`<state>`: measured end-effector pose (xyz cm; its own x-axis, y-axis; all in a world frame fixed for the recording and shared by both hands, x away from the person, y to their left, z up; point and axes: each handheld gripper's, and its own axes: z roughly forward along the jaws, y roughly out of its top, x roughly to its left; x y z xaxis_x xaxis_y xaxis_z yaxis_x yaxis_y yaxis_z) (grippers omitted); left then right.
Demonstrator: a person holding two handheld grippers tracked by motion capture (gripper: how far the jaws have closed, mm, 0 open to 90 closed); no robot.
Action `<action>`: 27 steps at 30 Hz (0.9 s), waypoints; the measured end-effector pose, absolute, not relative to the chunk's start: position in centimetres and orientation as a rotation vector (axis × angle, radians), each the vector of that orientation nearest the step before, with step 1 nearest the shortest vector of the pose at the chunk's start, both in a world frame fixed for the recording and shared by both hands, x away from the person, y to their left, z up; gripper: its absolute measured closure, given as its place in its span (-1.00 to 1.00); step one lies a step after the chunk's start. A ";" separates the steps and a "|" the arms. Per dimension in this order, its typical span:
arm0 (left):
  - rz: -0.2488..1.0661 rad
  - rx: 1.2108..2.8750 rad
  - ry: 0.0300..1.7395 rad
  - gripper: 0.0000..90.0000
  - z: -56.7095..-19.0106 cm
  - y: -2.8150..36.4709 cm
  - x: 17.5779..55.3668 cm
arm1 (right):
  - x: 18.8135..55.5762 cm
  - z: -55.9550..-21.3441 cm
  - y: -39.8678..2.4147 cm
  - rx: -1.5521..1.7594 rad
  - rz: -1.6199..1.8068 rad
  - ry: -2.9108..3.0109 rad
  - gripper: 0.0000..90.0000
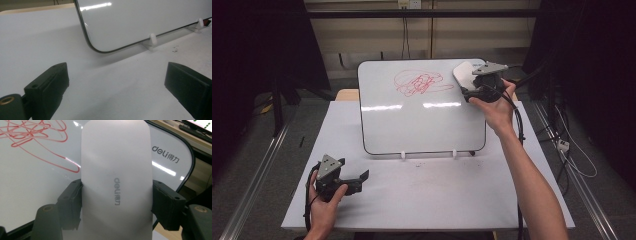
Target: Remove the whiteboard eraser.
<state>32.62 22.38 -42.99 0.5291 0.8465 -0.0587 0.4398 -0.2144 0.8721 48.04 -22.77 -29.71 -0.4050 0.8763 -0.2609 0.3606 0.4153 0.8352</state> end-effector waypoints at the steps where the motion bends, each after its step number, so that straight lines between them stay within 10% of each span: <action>1: 0.551 1.842 1.063 -0.88 -43.0 22.4 32.6 | 48.0 -29.7 -22.8 1.050 0.917 1.952 -0.30; 27: 0.546 1.843 1.072 -0.88 -43.1 22.8 32.6 | 45.3 -29.6 -23.0 1.013 1.055 1.878 -0.30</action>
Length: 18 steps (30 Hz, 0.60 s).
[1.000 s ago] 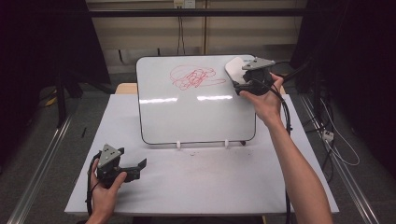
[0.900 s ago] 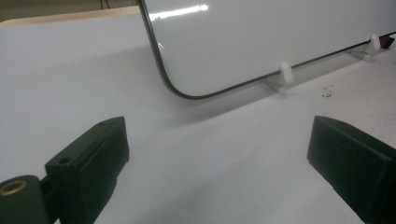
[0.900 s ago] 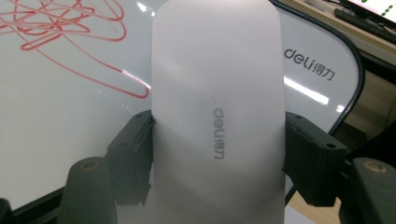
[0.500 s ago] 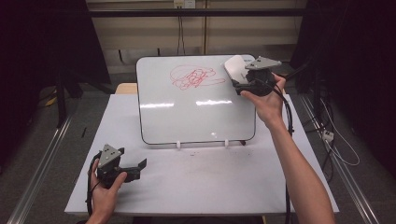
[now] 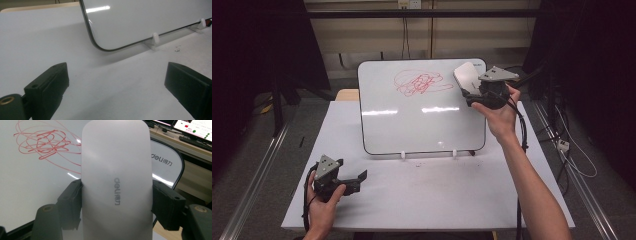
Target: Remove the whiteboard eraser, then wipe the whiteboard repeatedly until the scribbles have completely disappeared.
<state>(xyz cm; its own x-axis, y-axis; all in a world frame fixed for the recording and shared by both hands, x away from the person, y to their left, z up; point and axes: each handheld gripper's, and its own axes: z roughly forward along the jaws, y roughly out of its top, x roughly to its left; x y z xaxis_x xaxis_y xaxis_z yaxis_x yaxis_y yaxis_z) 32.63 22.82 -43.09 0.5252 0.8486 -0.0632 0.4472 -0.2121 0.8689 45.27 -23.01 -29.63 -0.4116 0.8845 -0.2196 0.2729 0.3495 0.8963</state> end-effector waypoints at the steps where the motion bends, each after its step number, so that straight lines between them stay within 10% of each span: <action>1: 0.551 1.845 1.071 -0.88 -43.1 22.8 32.6 | 45.1 -29.8 -22.9 1.007 1.060 1.876 -0.30; 18: 0.547 1.838 1.076 -0.88 -43.2 22.8 32.7 | 44.3 -30.1 -21.0 0.961 1.098 1.862 -0.30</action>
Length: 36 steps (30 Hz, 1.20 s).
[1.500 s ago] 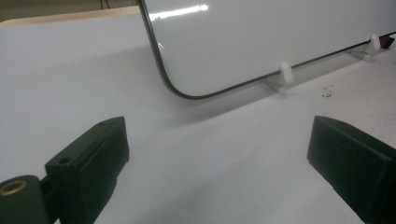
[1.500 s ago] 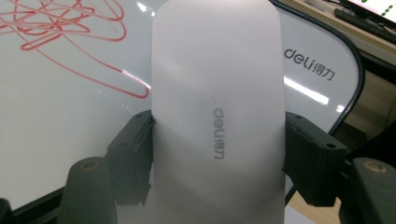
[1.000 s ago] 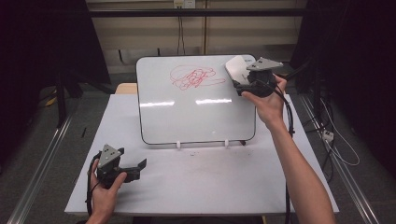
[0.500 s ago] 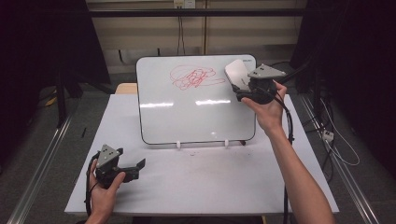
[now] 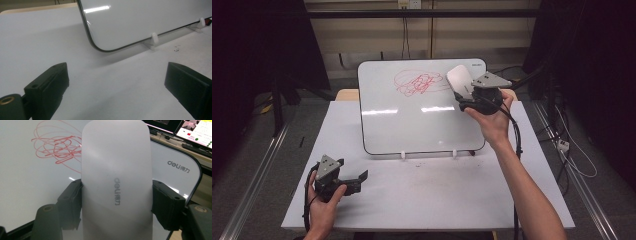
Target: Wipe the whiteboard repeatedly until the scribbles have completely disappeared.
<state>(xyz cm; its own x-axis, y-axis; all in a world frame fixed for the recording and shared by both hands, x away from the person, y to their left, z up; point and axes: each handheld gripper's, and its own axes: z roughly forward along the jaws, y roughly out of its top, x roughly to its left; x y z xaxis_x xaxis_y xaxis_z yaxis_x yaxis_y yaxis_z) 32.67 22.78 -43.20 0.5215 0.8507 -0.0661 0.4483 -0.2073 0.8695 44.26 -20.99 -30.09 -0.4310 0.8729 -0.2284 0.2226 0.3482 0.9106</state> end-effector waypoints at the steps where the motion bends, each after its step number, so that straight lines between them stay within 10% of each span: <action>1: 0.547 1.838 1.076 -0.88 -43.2 22.8 32.7 | 44.2 -30.1 -20.8 0.959 1.103 1.861 -0.30; 36: 0.540 1.850 1.058 -0.88 -43.1 22.4 32.7 | 48.7 -30.8 -17.8 0.998 0.881 1.824 -0.30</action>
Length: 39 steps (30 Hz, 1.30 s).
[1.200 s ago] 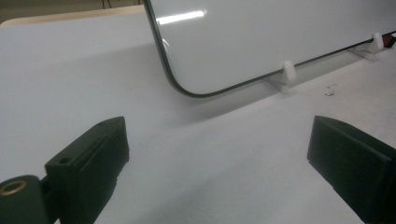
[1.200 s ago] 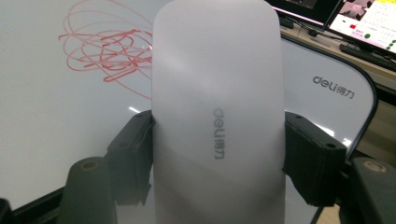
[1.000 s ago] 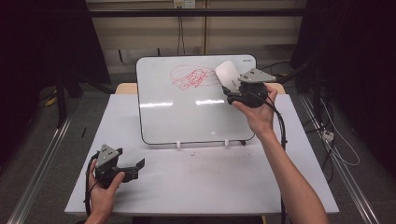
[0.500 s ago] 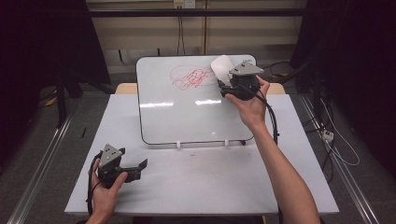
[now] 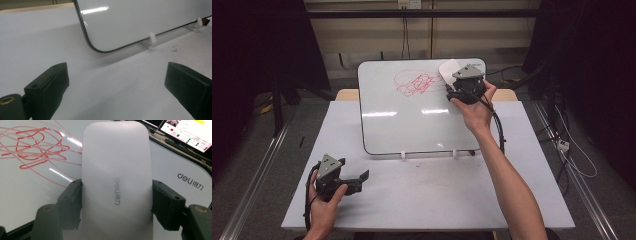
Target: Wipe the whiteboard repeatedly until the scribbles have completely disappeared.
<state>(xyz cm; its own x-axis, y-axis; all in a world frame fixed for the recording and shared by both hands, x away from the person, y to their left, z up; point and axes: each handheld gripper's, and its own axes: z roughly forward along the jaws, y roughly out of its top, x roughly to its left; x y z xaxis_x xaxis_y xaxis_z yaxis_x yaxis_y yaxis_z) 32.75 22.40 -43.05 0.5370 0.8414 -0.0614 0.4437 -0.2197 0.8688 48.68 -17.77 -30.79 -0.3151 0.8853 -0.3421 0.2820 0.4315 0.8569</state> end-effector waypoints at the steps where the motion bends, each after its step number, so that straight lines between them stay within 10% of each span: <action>1: 0.535 1.849 1.060 -0.88 -43.1 22.4 32.8 | 48.7 -30.8 -17.8 0.998 0.881 1.824 -0.30; 39: 0.537 1.860 1.043 -0.88 -42.9 22.3 32.8 | 48.0 -31.7 -15.0 0.958 0.853 1.848 -0.30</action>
